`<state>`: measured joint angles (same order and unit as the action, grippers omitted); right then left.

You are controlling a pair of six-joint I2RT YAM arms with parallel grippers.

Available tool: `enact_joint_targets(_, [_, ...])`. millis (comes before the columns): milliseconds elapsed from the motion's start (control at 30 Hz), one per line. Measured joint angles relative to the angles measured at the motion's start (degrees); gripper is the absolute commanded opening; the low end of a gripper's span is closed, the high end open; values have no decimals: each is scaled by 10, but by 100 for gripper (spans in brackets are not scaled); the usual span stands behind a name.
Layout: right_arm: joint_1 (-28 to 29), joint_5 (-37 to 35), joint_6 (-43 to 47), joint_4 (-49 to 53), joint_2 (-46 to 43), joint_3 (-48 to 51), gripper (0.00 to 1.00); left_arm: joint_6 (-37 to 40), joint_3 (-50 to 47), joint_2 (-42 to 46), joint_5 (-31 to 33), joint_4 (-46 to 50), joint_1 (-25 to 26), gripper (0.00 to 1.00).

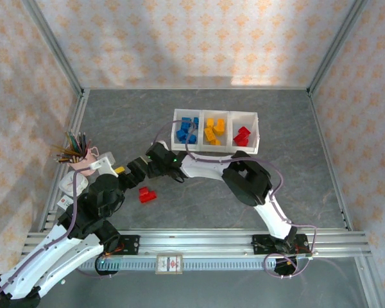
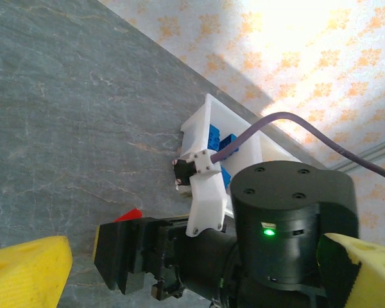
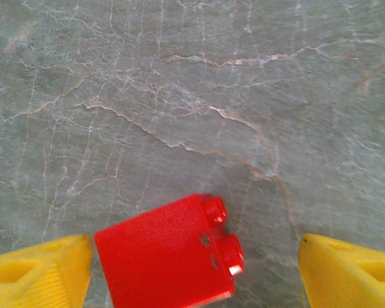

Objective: Sort the legos into containers by color
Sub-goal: Pick up the lego from the center of the table, then place the lego in the container.

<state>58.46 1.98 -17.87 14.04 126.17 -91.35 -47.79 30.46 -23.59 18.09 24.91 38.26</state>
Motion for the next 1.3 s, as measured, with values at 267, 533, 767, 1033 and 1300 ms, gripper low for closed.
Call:
enact_joint_targets(267, [0,-2,23,5,23,-24,59,-2,-2,0,4,2,0,99])
enact_joint_targets(533, [0,-7,40,4,23,-24,42,-2,-2,0,4,2,0,99])
enact_joint_targets(767, [0,-9,37,7,-26,32,40,-2,-2,-6,3,2,0,99])
enact_joint_targets(1033, [-28,-24,-9,-1,-213,180,42,19,-1,-45,-27,-28,0,99])
enact_joint_targets(1300, [-153,-63,-53,9,-371,292,44,50,8,-134,-82,-106,0,99])
